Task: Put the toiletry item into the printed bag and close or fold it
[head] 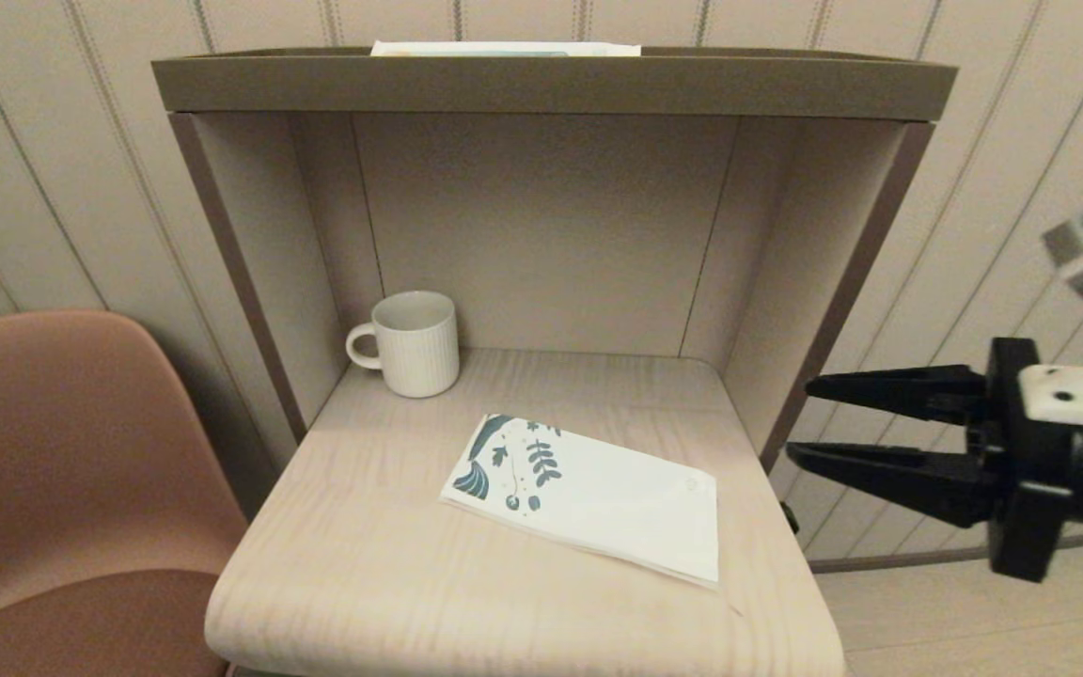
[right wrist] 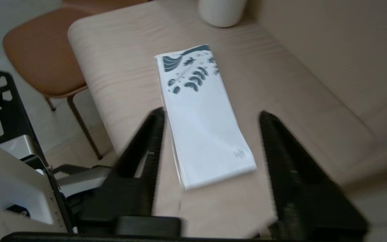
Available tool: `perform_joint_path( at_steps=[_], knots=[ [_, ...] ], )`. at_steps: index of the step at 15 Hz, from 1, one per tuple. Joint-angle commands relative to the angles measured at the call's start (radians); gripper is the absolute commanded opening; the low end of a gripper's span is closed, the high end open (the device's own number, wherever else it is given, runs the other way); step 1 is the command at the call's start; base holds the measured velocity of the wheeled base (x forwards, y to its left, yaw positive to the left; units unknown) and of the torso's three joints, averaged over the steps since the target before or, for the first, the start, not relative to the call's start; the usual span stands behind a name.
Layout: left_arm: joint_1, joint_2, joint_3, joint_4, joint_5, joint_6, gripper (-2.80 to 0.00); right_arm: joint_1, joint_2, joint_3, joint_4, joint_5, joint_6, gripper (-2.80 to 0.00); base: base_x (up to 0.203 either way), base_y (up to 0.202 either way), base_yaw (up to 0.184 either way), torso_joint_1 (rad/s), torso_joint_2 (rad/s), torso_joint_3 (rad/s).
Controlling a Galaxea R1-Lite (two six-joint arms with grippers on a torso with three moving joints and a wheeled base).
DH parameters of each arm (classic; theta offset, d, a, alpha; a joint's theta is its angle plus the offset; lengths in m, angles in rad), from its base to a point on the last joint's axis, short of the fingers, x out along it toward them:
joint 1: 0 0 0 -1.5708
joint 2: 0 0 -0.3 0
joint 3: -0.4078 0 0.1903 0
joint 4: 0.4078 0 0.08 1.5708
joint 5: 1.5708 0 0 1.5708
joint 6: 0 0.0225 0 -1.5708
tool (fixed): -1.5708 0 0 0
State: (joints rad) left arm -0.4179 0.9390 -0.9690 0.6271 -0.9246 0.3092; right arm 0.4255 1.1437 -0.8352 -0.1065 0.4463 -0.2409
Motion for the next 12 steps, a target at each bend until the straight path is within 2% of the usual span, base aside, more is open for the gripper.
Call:
perform_joint_path(
  at_steps=[1, 3, 4, 7, 8, 10, 11, 12],
  knots=[
    [0.002, -0.176, 0.008, -0.034, 0.114, -0.104, -2.8, -0.006, -0.124, -0.006, 0.039, -0.031, 0.003, -2.8, 0.0, 0.0, 0.0, 0.0, 0.0, 0.0],
    [0.003, -0.257, 0.007, -0.074, 0.366, -0.224, -2.8, -0.008, -0.211, -0.021, 0.107, -0.157, 0.039, -2.8, 0.0, 0.0, 0.0, 0.0, 0.0, 0.0],
    [0.003, -0.289, 0.007, -0.076, 0.493, -0.263, -2.8, -0.01, -0.256, -0.025, 0.135, -0.225, 0.071, -2.8, 0.0, 0.0, 0.0, 0.0, 0.0, 0.0],
    [0.016, -0.381, 0.012, -0.016, 0.85, -0.434, -2.8, -0.031, -0.402, -0.002, 0.211, -0.471, 0.157, -2.8, 0.0, 0.0, 0.0, 0.0, 0.0, 0.0],
    [0.027, -0.42, 0.014, 0.038, 0.925, -0.479, -2.8, -0.043, -0.455, 0.029, 0.225, -0.535, 0.17, -2.8, 0.0, 0.0, 0.0, 0.0, 0.0, 0.0],
    [0.097, -0.497, 0.022, 0.119, 0.999, -0.529, -2.8, -0.103, -0.566, 0.131, 0.238, -0.704, 0.182, -2.8, 0.0, 0.0, 0.0, 0.0, 0.0, 0.0],
    [0.157, -0.517, 0.035, 0.136, 1.017, -0.536, -2.8, -0.159, -0.604, 0.18, 0.238, -0.778, 0.183, -2.8, 0.0, 0.0, 0.0, 0.0, 0.0, 0.0],
    [0.251, -0.539, 0.061, 0.144, 1.031, -0.538, -2.8, -0.208, -0.661, 0.225, 0.237, -0.82, 0.184, -2.8, 0.0, 0.0, 0.0, 0.0, 0.0, 0.0]
  ],
)
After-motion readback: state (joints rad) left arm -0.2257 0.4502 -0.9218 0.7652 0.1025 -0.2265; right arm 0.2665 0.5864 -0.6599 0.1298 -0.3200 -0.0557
